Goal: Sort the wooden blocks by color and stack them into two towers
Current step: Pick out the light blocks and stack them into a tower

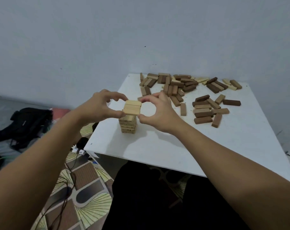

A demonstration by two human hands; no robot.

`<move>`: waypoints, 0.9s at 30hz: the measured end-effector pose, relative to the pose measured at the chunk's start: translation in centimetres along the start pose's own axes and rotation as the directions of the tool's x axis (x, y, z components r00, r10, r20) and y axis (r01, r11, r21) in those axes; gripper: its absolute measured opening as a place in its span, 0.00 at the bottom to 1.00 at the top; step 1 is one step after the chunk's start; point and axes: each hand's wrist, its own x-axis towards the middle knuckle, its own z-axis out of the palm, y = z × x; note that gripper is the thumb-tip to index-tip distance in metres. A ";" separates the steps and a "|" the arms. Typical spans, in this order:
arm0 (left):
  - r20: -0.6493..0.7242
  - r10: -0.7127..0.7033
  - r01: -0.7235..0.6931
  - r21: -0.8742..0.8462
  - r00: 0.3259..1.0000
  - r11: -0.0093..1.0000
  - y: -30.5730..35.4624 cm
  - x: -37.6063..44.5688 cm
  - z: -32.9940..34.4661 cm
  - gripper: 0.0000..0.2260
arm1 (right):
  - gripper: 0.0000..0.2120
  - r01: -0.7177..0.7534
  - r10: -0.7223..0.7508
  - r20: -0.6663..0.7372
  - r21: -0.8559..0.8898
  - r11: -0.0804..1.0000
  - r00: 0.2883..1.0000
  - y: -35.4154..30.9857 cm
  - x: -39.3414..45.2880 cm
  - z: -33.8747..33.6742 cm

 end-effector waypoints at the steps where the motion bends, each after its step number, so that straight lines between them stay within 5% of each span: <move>1: 0.006 -0.013 0.013 -0.005 1.000 1.000 -0.8 0.0 0.1 0.22 | 0.24 -0.002 0.002 0.008 -0.009 1.000 1.000 0.0 0.2 0.6; 27: 0.123 -0.073 0.093 -0.161 0.990 0.983 -5.8 1.6 1.5 0.20 | 0.23 -0.137 0.139 0.103 -0.025 0.990 0.985 1.4 1.2 3.5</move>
